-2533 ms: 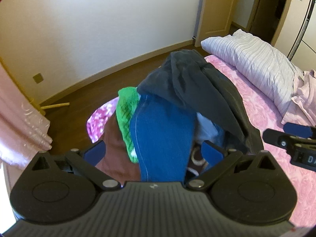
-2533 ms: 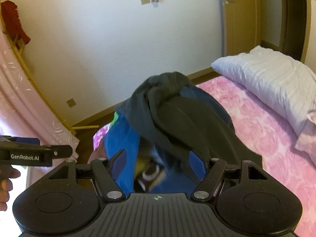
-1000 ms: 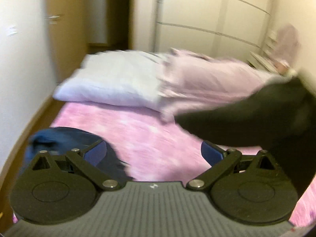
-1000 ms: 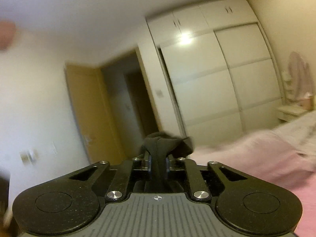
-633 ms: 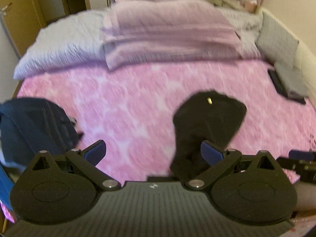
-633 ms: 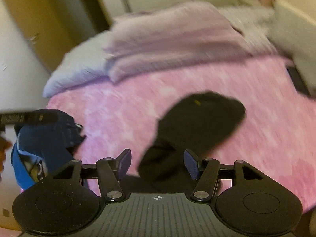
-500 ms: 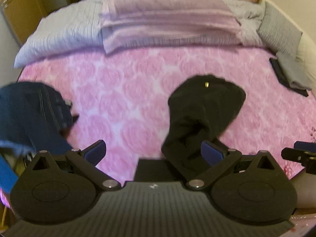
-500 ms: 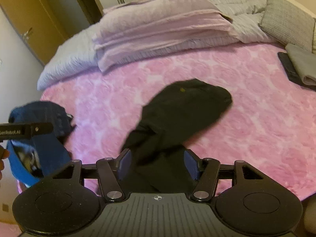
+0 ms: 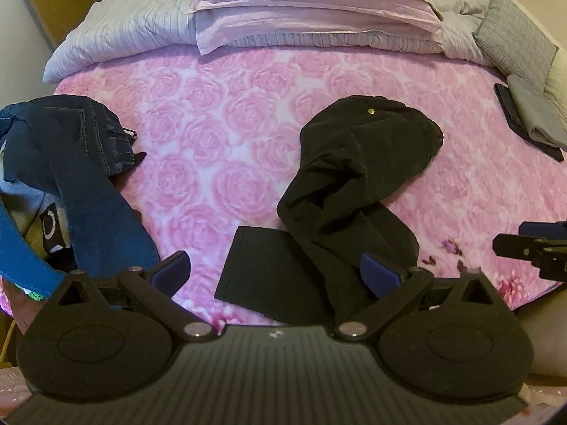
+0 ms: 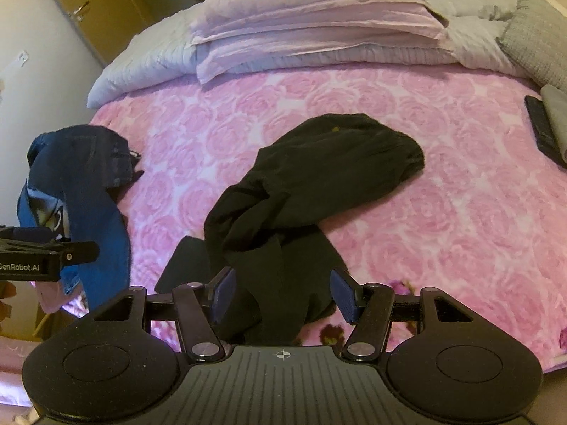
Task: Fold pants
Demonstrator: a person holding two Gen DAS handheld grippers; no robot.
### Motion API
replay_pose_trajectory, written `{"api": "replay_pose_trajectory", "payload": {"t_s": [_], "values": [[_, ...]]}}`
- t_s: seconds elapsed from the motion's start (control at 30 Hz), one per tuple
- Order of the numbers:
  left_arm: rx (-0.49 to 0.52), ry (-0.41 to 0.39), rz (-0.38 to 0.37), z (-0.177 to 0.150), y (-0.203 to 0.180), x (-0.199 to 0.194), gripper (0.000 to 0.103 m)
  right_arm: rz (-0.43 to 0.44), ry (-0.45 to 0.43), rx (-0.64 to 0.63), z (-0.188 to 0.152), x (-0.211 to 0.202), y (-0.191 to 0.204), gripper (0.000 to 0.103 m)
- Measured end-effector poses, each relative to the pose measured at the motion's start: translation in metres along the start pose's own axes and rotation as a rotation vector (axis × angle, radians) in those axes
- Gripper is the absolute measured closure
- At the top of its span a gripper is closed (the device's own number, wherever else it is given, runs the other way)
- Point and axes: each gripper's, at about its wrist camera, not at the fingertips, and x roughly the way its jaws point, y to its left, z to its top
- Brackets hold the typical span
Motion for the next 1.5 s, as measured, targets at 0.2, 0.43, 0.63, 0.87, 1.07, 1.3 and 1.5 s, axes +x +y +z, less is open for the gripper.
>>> {"api": "replay_pose_trajectory", "payload": {"t_s": [0.2, 0.43, 0.63, 0.87, 1.07, 1.3, 1.5], "values": [[0.026, 0.013, -0.031, 0.0, 0.012, 0.006, 0.002, -0.042, 0.014, 0.009, -0.009, 0.0, 0.017, 0.047], [0.073, 0.015, -0.069, 0.003, 0.028, 0.013, 0.002, -0.087, 0.015, 0.044, -0.014, -0.001, 0.036, 0.047], [0.104, 0.014, -0.086, 0.004, 0.033, 0.018, 0.002, -0.117, 0.015, 0.077, -0.022, 0.001, 0.045, 0.047], [0.087, -0.002, -0.074, 0.005, 0.035, 0.014, 0.002, -0.114, 0.007, 0.053, -0.015, 0.001, 0.044, 0.047], [0.026, -0.002, -0.037, 0.002, 0.024, 0.011, 0.002, -0.078, 0.03, -0.01, -0.007, 0.008, 0.033, 0.047], [-0.11, 0.031, 0.026, -0.013, -0.01, 0.012, 0.002, 0.002, 0.074, -0.132, 0.003, 0.014, -0.002, 0.047], [-0.247, 0.041, 0.085, -0.031, -0.041, 0.022, 0.002, 0.05, 0.111, -0.22, 0.012, 0.021, -0.051, 0.047]]}}
